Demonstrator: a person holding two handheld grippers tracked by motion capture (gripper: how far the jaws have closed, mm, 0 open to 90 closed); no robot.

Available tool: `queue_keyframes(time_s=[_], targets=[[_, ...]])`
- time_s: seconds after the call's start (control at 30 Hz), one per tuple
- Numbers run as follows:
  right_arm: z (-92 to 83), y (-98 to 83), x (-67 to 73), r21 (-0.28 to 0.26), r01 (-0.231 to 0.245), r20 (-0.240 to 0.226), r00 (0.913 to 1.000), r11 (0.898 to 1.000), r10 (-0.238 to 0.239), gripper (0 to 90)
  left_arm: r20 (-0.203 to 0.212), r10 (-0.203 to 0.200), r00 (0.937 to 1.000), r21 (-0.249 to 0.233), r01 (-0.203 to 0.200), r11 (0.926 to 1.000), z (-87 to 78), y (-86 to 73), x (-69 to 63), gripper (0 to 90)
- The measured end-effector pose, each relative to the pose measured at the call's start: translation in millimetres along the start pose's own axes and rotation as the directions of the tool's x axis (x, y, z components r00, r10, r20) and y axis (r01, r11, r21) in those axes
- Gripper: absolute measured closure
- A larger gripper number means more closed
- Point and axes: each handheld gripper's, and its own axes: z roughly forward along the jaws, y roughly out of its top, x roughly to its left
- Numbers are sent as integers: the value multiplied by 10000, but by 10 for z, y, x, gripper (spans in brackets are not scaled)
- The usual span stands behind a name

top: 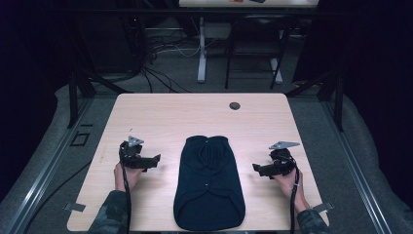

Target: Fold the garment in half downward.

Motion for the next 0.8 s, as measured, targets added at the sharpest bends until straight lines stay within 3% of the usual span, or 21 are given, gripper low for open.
queue_keyframes(time_s=[0.13,0.17,0.4,0.5,0.8], targets=[[41,89,-21,82,-62,-309,9995,9999,65,37,124,158,9998,-37,-158,9999,31,54,-33,1],[77,152,-15,154,-75,-570,9983,9999,83,37,235,189,9995,53,-191,9998,46,63,-47,1],[167,357,78,157,279,-808,9964,9995,-266,43,807,253,9964,-36,-251,9997,131,193,-156,1],[227,526,157,164,324,-1128,9932,9993,-303,45,1164,347,9926,3,-350,9994,218,307,-219,0],[450,815,316,295,762,-1471,9866,9967,-711,35,1626,726,9840,110,-754,9971,380,545,-372,0]])
